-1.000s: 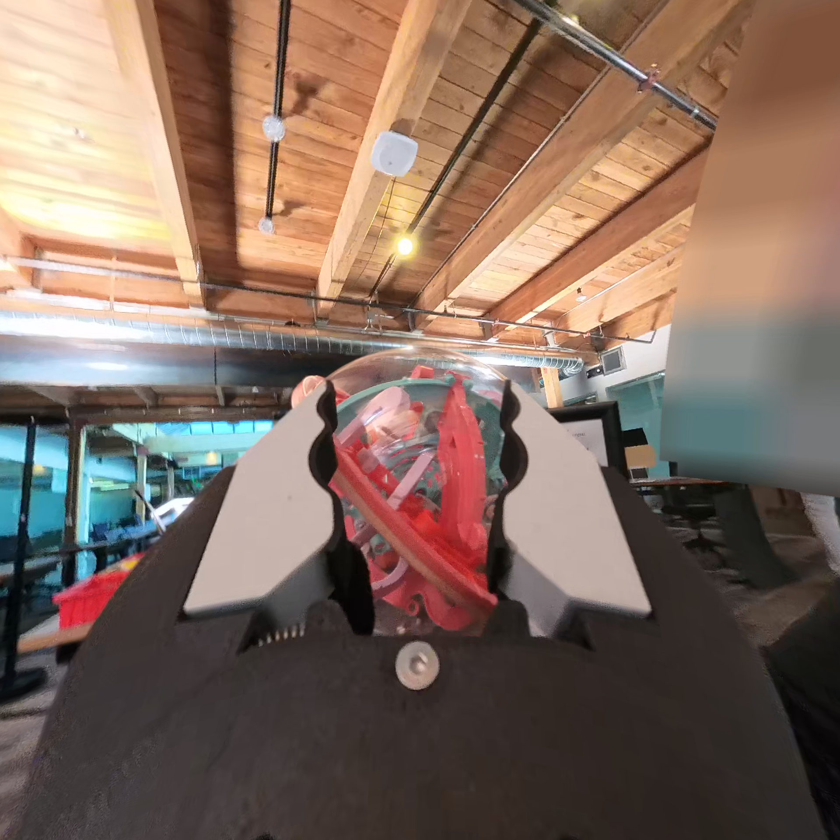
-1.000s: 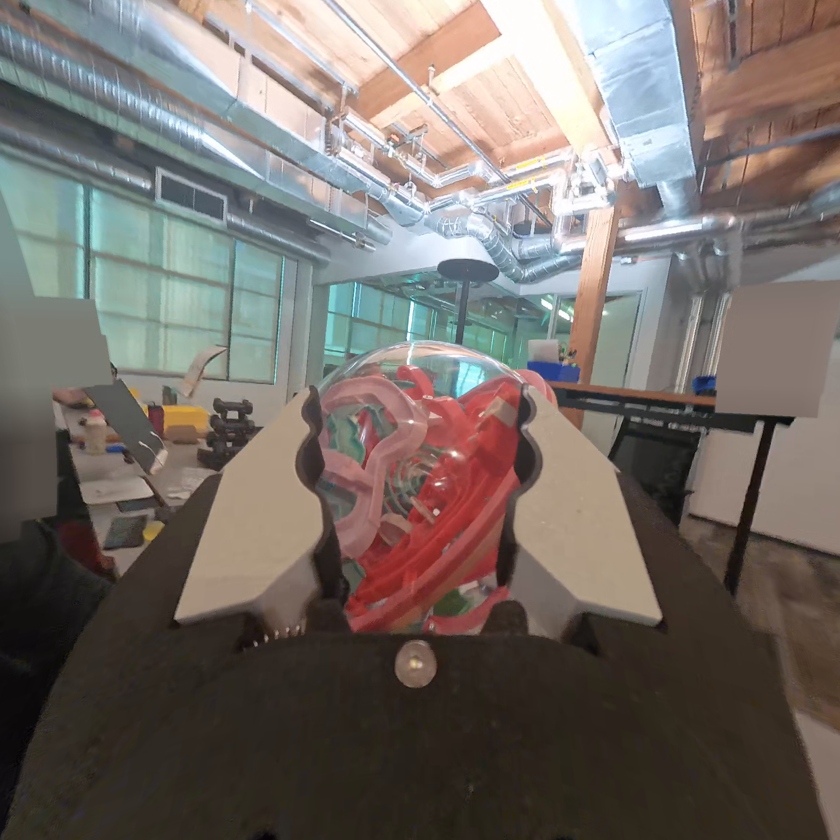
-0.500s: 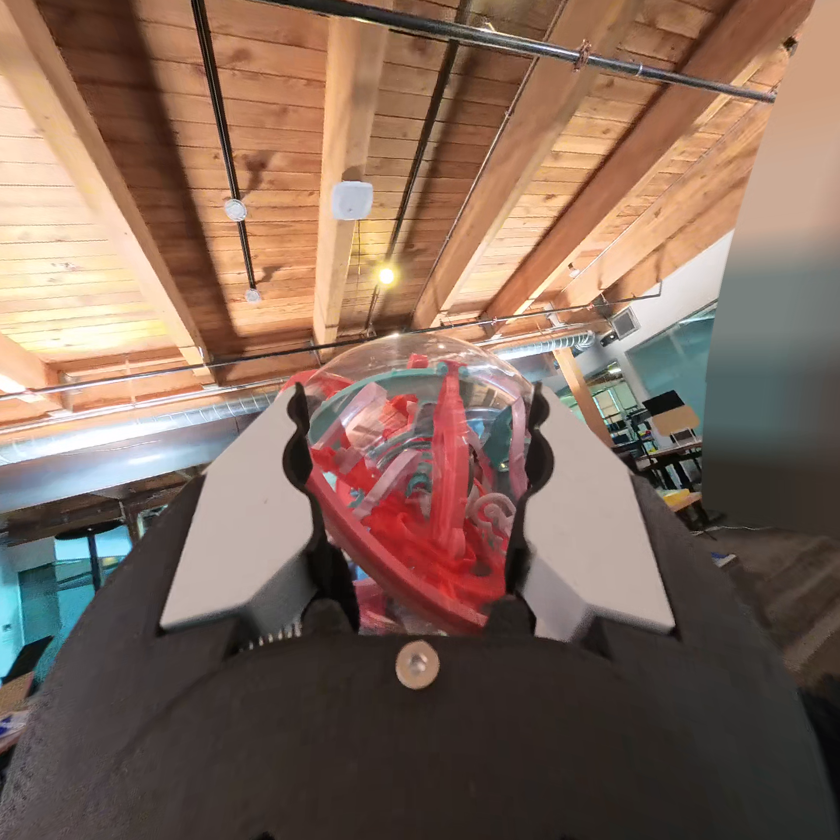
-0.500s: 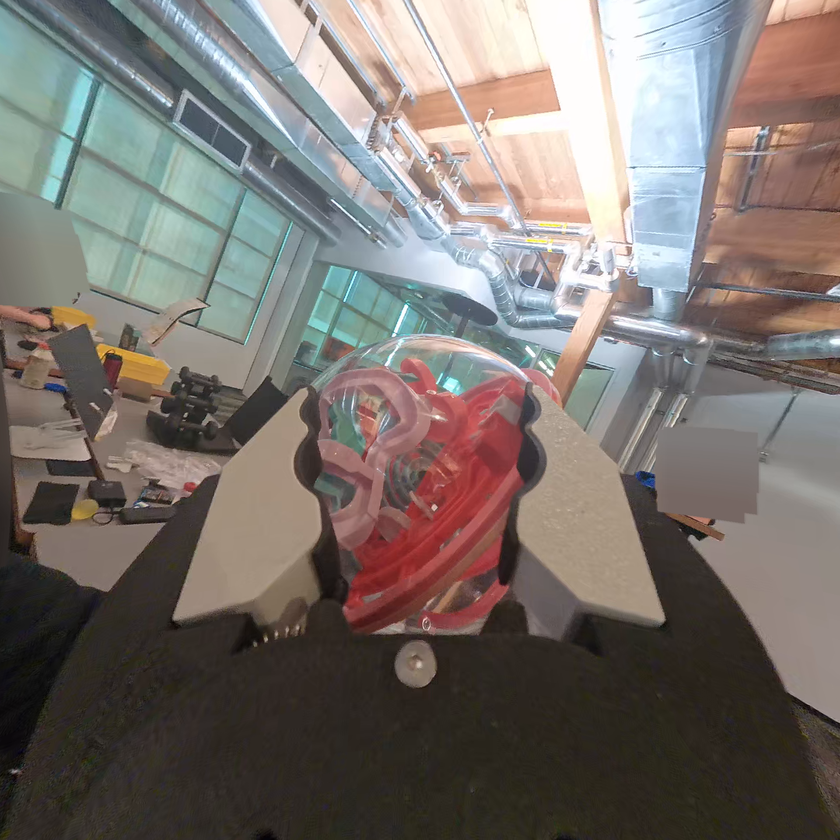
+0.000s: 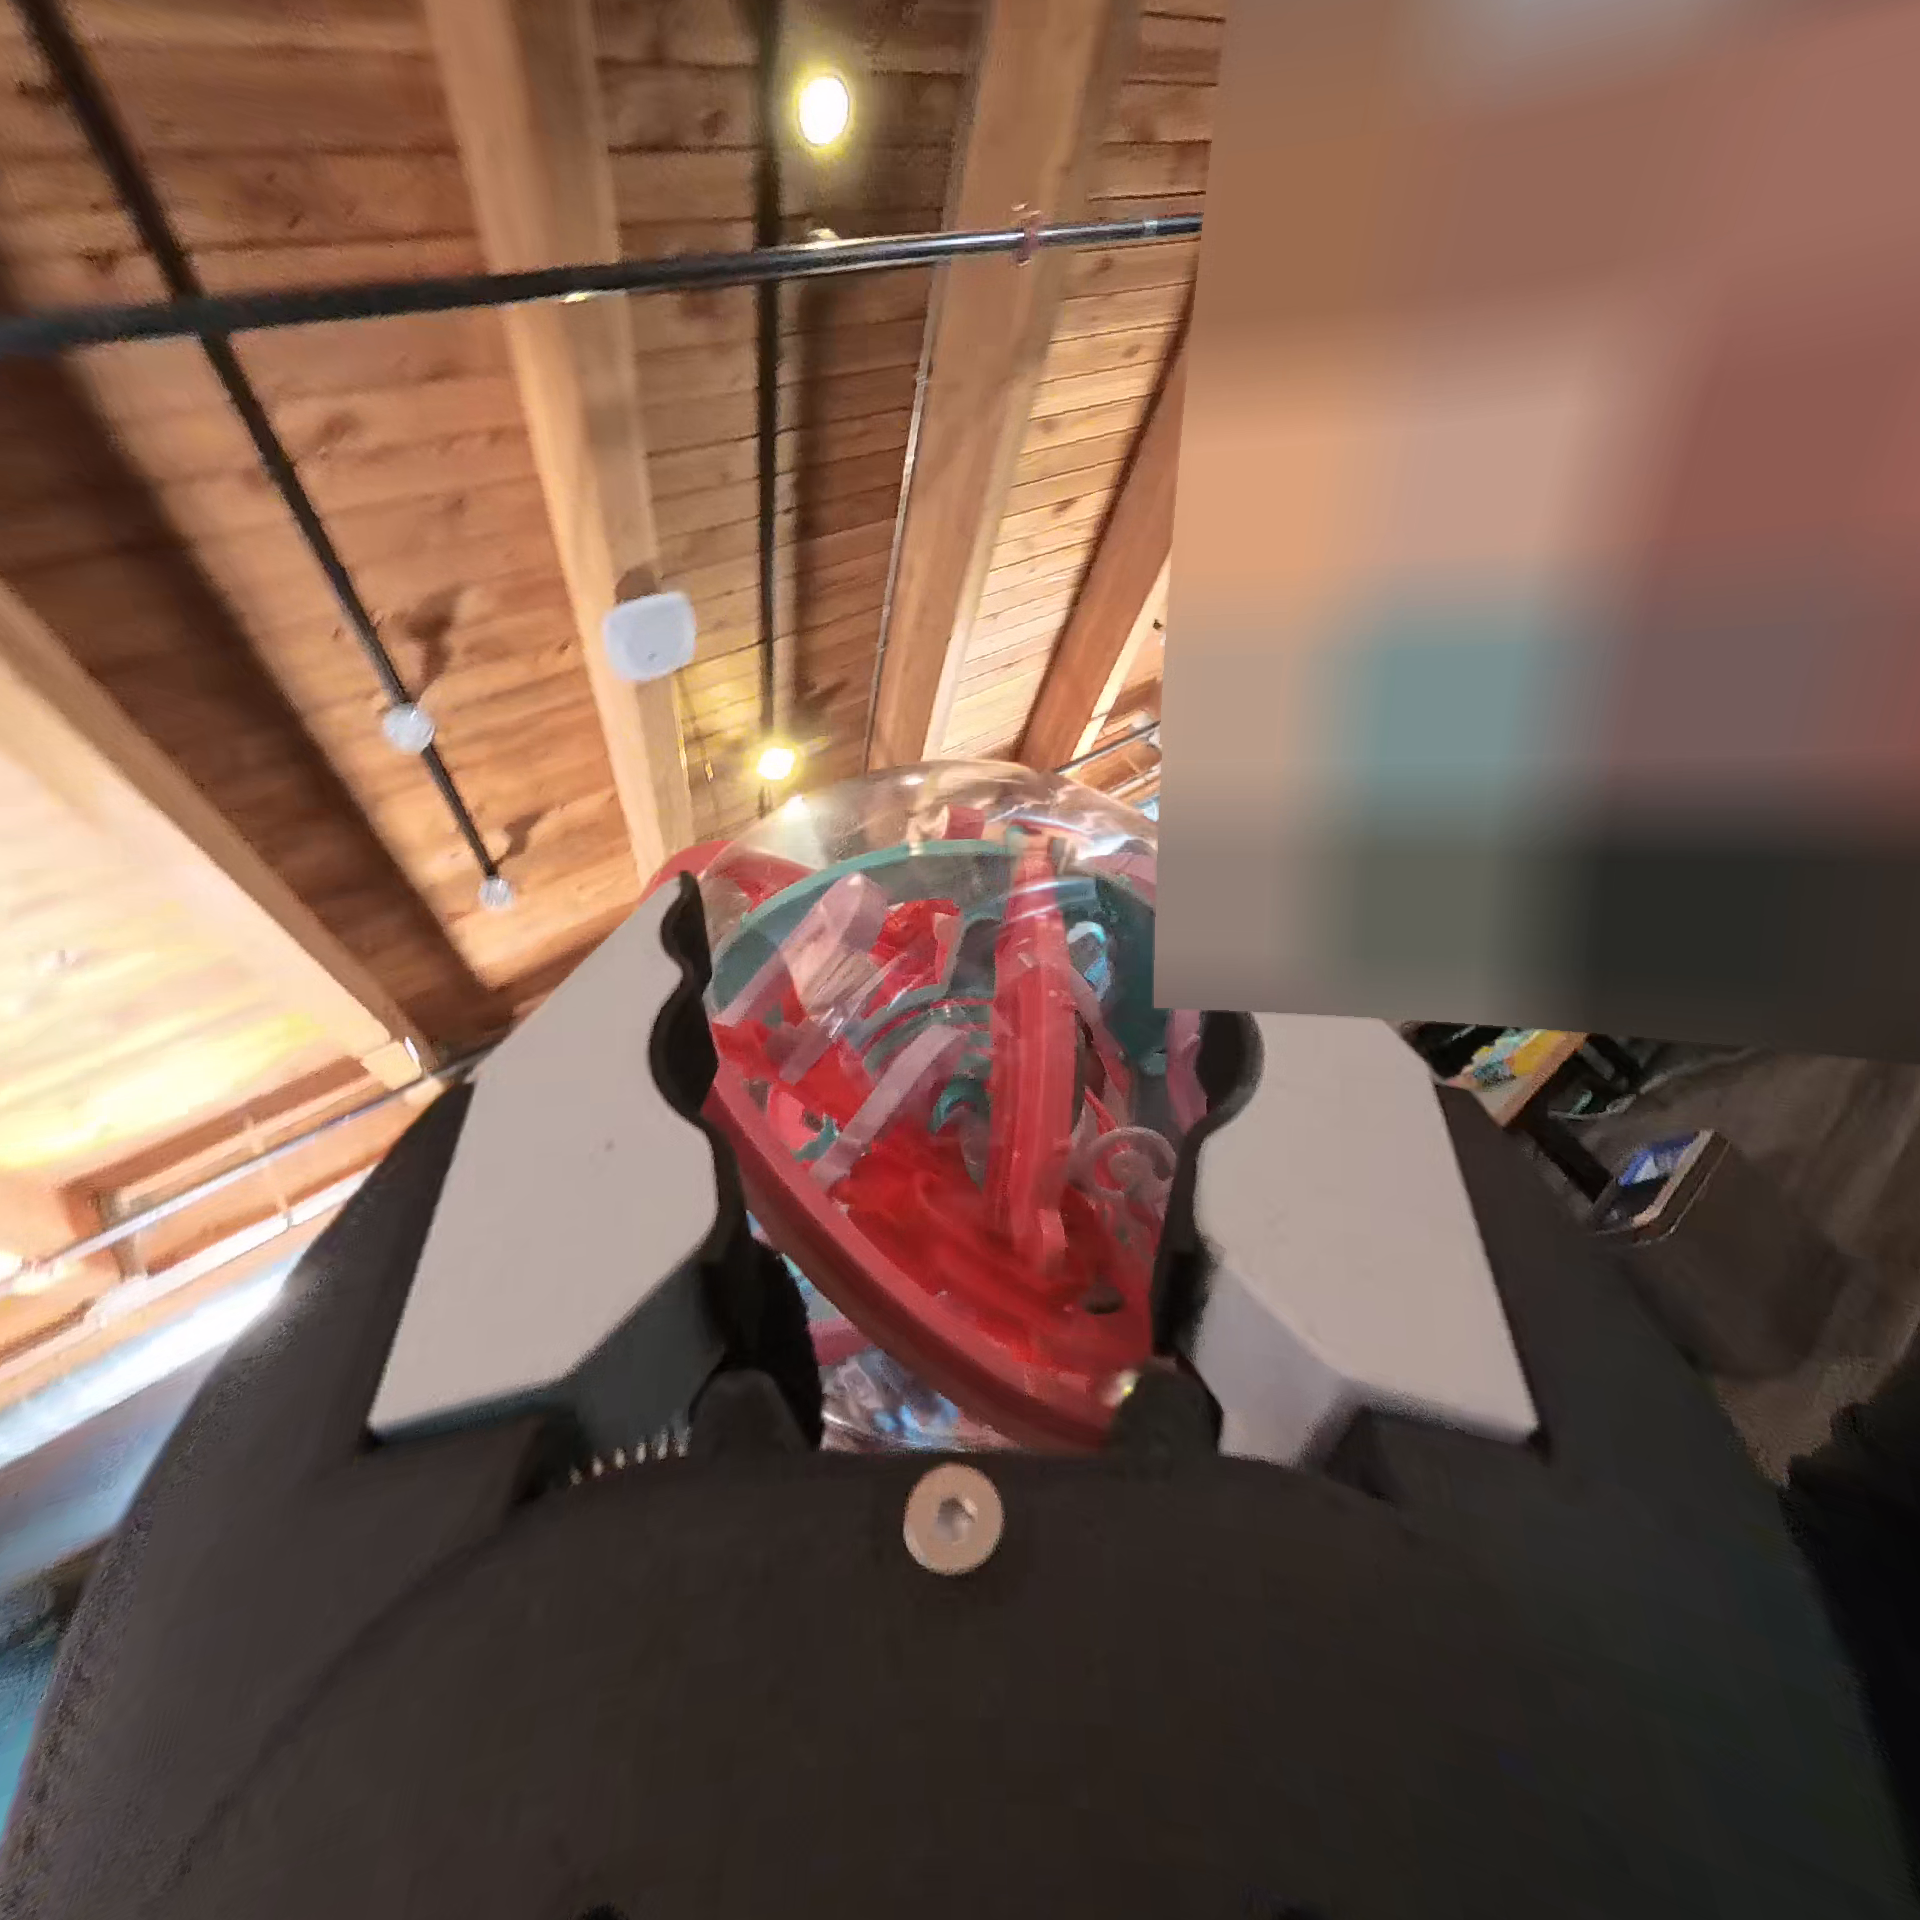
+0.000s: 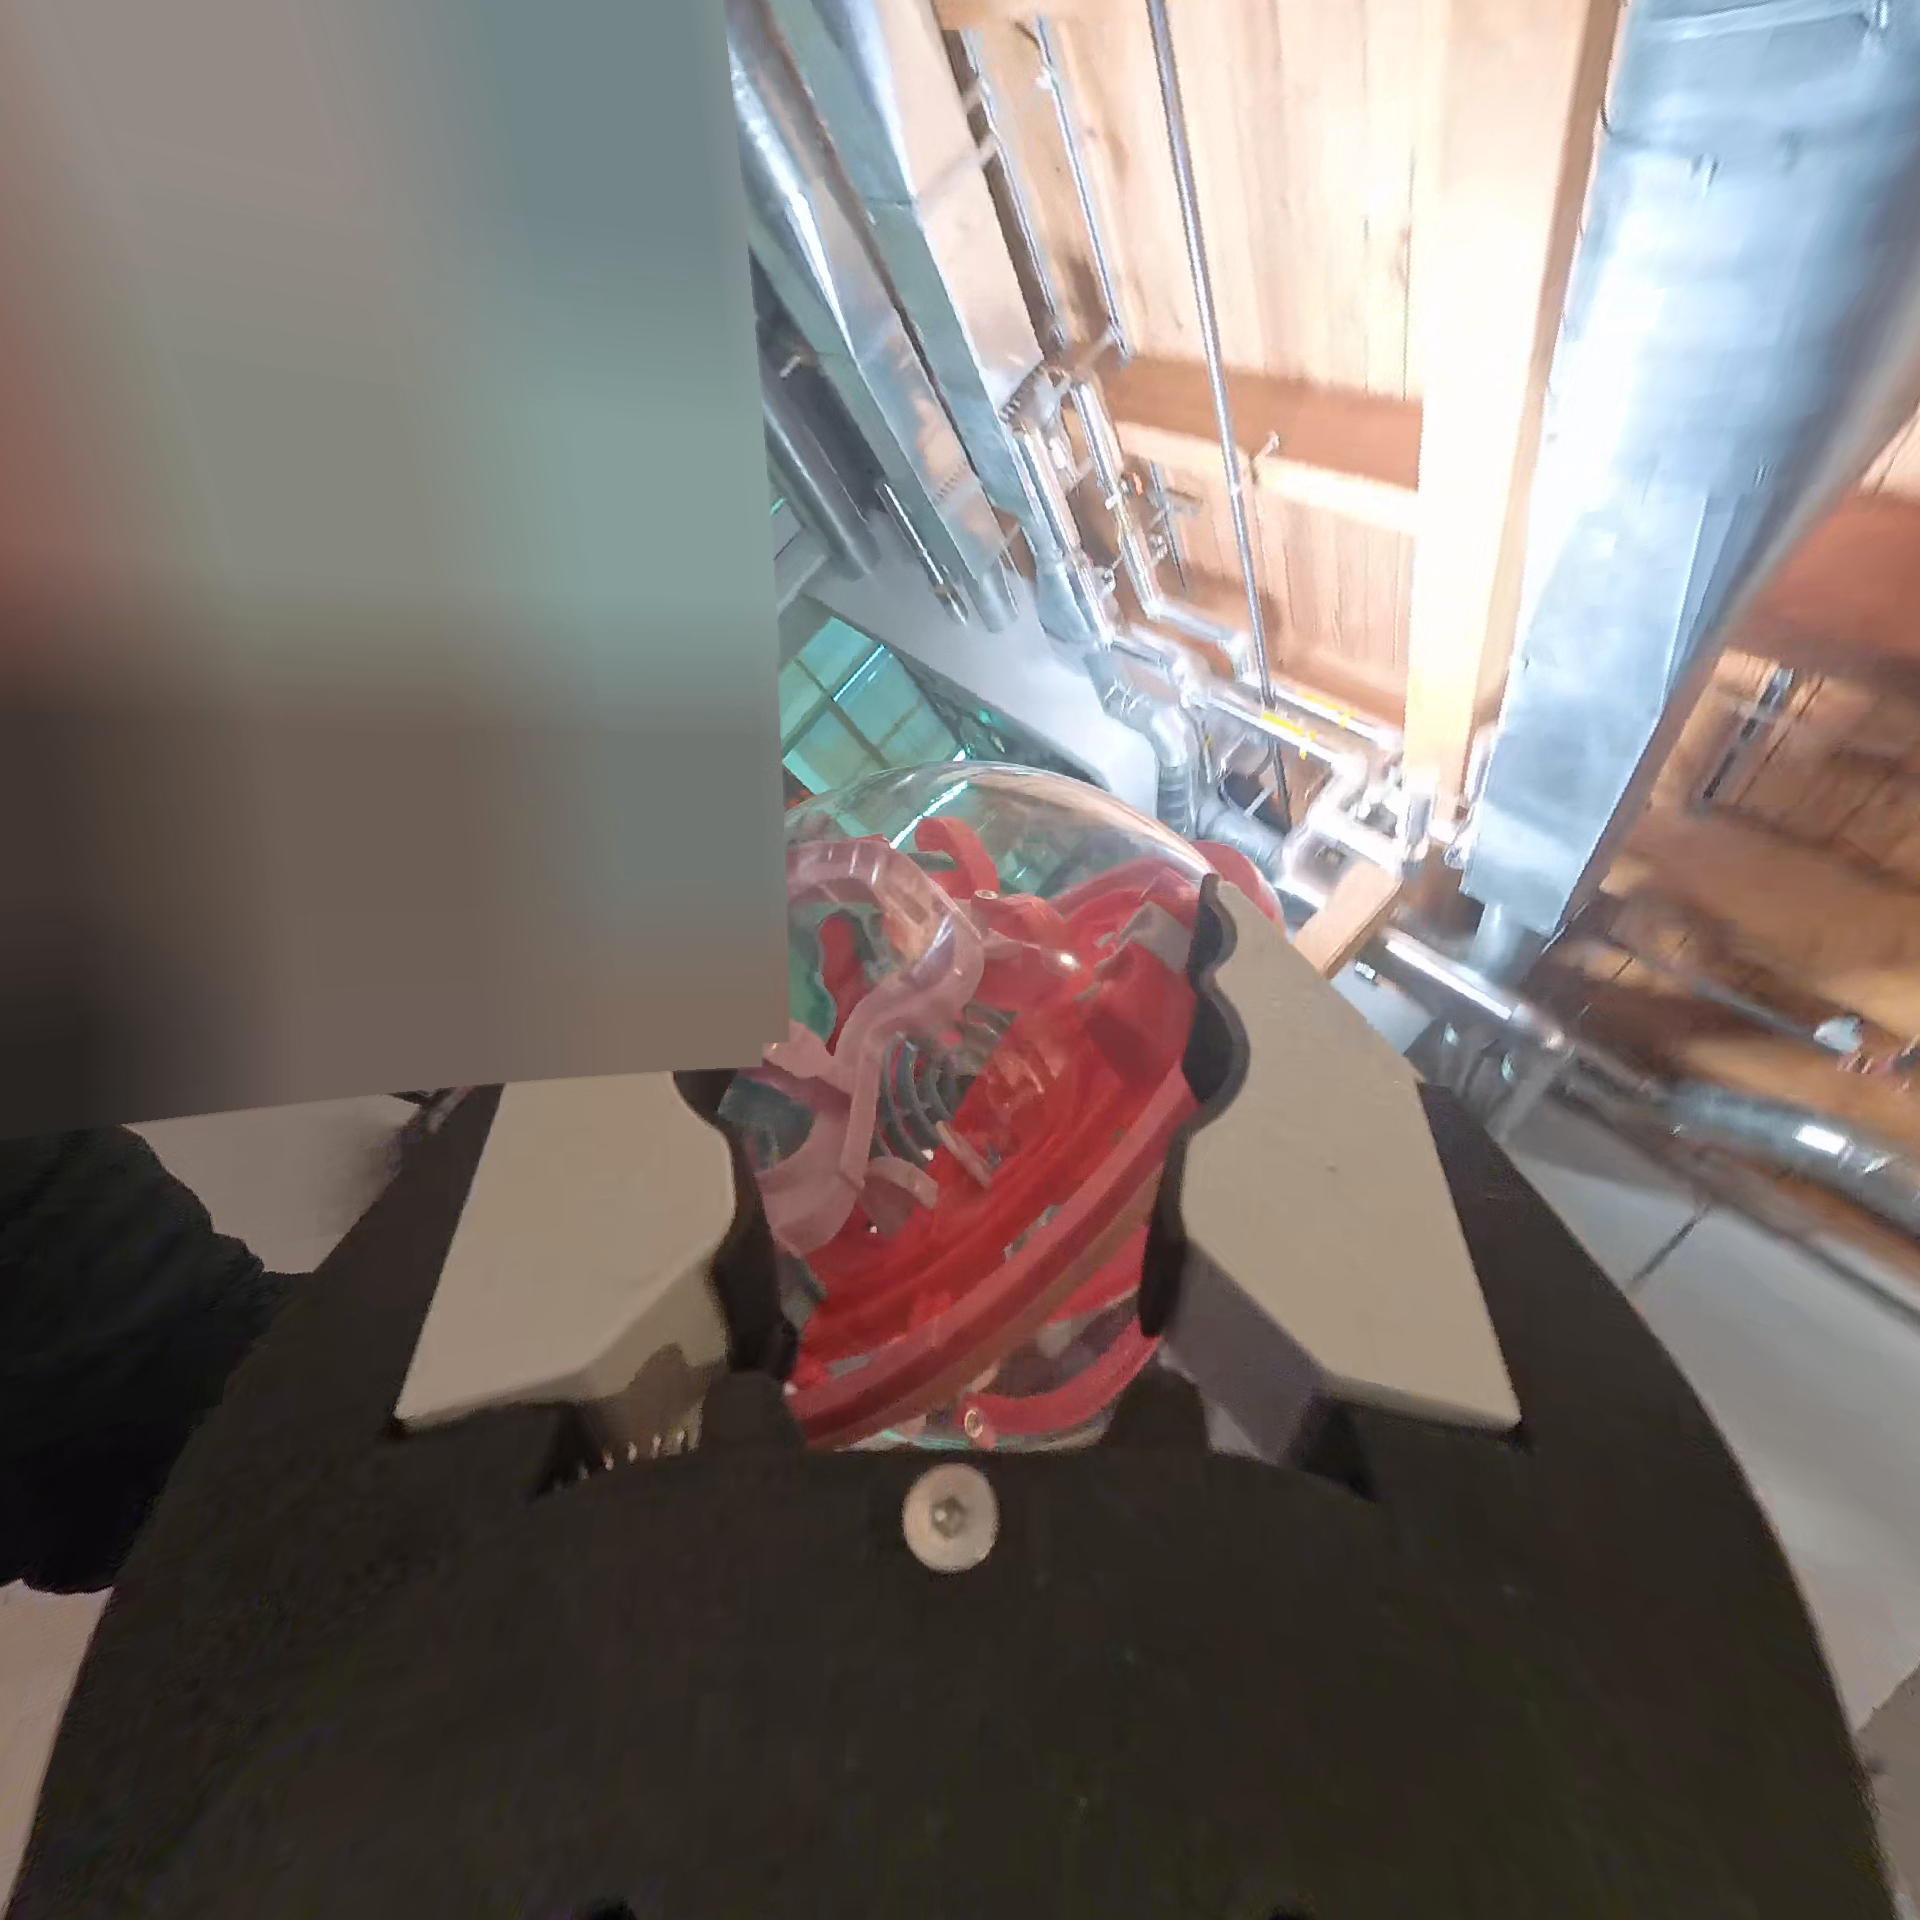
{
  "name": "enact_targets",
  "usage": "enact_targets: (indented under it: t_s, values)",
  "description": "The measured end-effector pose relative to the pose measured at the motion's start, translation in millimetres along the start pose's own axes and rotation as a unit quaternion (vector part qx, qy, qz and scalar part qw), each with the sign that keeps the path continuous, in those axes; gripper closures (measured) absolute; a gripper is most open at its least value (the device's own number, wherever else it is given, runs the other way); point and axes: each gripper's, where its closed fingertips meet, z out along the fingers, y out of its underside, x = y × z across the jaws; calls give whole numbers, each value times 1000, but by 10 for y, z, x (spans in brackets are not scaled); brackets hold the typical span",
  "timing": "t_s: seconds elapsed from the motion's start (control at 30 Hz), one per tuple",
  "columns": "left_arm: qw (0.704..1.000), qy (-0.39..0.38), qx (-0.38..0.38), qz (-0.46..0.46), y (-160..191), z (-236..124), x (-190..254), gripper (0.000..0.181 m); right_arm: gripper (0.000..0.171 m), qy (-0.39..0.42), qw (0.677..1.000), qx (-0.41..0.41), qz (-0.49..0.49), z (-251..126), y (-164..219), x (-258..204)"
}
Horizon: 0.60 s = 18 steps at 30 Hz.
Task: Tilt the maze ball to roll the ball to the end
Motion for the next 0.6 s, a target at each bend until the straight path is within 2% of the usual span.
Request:
enact_targets:
  t_s: [0.1, 0.23, 0.3, 0.4, 0.43, 0.6]
  values:
    - [999, 26, 18, 9, -127, 186, -193, 89, 85, -5, 999, 1, -34, 102, -191, 146]
    - [992, 84, 61, 72, -509, 322, 205, 90, 85, -41, 991, 4, -126, 176, -636, -249]
    - [991, 84, 64, 86, -585, 432, 159, 91, 85, -43, 992, 11, -114, 211, -694, -54]
    - [999, 10, 20, -24, -135, 532, -727, 92, 84, 11, 1000, -15, 11, 194, -263, 812]
    - [998, -7, 22, -53, -6, 457, -817, 93, 85, 19, 999, -21, 27, 158, -141, 840]
    - [993, -56, 22, -101, 383, -21, -696, 93, 86, 35, 995, -46, 79, -13, 378, 650]
